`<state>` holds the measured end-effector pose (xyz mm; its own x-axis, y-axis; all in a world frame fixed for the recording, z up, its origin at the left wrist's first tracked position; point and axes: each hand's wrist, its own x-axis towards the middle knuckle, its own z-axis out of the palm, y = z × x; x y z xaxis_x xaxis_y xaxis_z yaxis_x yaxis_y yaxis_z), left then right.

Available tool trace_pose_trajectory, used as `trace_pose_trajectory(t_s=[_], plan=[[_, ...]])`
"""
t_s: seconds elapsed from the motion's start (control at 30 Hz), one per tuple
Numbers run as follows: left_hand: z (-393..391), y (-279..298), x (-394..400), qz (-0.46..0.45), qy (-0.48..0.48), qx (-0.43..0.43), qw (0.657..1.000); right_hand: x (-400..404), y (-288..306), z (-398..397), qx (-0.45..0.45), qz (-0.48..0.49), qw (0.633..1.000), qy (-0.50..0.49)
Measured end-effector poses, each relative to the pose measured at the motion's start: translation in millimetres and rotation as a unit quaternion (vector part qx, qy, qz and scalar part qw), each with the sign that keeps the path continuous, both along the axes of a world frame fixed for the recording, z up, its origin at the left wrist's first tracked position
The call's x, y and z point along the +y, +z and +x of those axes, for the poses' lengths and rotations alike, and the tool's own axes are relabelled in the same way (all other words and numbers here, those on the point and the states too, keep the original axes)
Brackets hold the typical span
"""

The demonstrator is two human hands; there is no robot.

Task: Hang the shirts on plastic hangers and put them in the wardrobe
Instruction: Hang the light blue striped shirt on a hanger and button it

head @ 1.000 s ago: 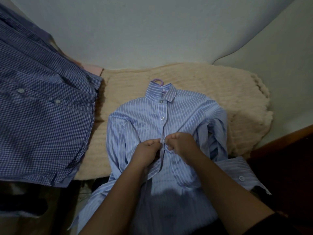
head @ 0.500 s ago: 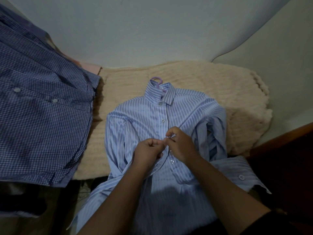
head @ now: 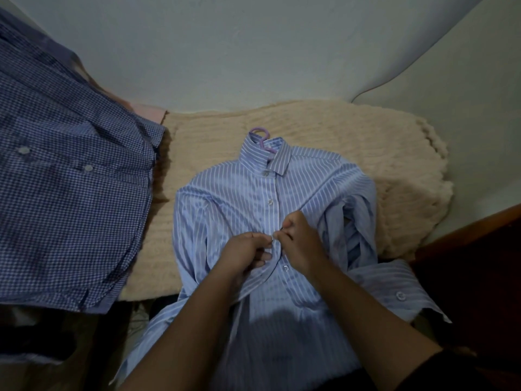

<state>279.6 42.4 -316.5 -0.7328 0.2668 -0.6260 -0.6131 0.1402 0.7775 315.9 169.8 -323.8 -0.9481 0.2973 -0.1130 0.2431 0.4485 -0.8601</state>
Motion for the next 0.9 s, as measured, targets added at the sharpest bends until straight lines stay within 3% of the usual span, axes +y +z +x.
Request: trace_pose_trajectory(t_s=[0.1, 0.17, 0.23, 0.33, 0.43, 0.53, 0.67, 0.8, 0.9], plan=[[-7, 9, -1, 0.001, -0.029, -0.021, 0.999, 0, 1, -2, 0.013, 0.024, 1.000, 0.003], [-12, 13, -1, -0.022, -0.014, 0.035, 0.999, 4, 3, -8, 0.005, 0.023, 1.000, -0.010], [-25, 17, -4, -0.098, -0.004, 0.151, 0.984, 13, 8, -20, 0.028, -0.004, 0.999, -0.030], [-63, 22, -12, -0.304, -0.068, 0.355, 0.881, 36, 17, -52, 0.044, 0.049, 0.997, -0.044], [-100, 26, -17, -0.396, -0.131, 0.435, 0.798, 61, 26, -82, 0.015, 0.108, 0.993, -0.035], [-130, 29, -22, -0.491, -0.213, 0.418, 0.734, 86, 35, -107, -0.072, 0.166, 0.983, 0.045], [-156, 28, -30, -0.485, -0.328, 0.355, 0.729, 112, 41, -127, -0.200, 0.287, 0.924, 0.155], [-158, 23, -34, -0.495, -0.325, 0.410, 0.693, 118, 43, -130, -0.197, 0.424, 0.871, 0.151], [-161, 22, -38, -0.501, -0.280, 0.479, 0.665, 118, 47, -135, -0.138, 0.478, 0.857, 0.133]])
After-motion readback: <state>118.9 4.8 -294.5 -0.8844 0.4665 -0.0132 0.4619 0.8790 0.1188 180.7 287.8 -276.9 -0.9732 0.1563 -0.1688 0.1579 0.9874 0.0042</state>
